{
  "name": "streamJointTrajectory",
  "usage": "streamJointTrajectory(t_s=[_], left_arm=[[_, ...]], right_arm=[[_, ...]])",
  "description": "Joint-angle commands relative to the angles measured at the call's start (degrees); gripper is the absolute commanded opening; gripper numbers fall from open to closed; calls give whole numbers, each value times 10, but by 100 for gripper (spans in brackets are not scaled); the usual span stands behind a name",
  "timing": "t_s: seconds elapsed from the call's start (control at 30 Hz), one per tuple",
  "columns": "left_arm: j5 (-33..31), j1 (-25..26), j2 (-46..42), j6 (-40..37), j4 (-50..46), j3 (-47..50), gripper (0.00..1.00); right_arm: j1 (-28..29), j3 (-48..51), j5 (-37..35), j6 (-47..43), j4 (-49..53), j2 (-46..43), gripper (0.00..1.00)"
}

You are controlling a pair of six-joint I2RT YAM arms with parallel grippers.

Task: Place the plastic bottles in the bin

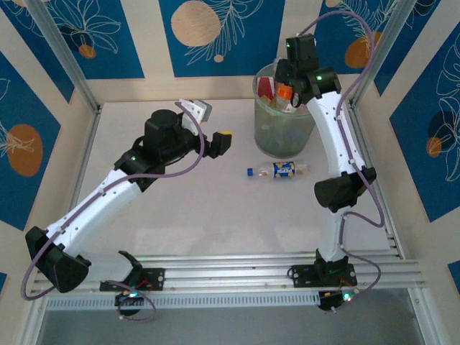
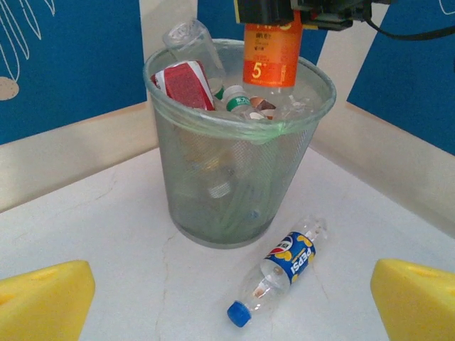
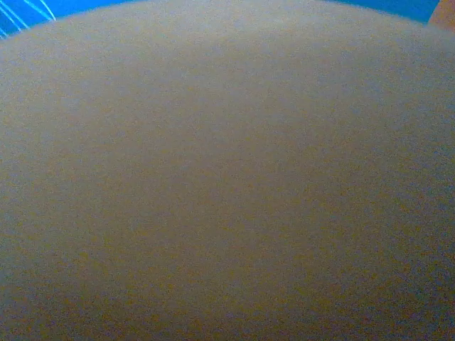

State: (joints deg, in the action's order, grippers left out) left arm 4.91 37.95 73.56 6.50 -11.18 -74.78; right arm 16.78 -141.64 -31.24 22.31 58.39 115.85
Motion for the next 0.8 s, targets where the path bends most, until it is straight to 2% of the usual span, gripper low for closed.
streamJointTrajectory(t_s=[0.0, 0.27, 0.37, 0.43, 0.57, 0.67, 0.77], left_arm=[[-11, 2, -4, -10, 1, 5, 100], [-7, 2, -1, -9, 2, 5, 100], [-6, 1, 0, -9, 2, 6, 99], [-5, 2, 0, -9, 2, 5, 100], [-5, 2, 2, -8, 2, 5, 99], [-3, 2, 4, -7, 3, 5, 99], [0, 2, 6, -6, 4, 5, 99]], right_arm=[[-4, -7, 42, 21, 17, 9, 44], [-20, -10, 73, 33, 20, 42, 46], [-26, -17, 87, 38, 22, 55, 49], [-29, -25, 92, 41, 28, 65, 55], [-34, -37, 98, 39, 36, 76, 76], [-35, -51, 94, 33, 37, 76, 84], [-37, -73, 86, 28, 44, 76, 87]])
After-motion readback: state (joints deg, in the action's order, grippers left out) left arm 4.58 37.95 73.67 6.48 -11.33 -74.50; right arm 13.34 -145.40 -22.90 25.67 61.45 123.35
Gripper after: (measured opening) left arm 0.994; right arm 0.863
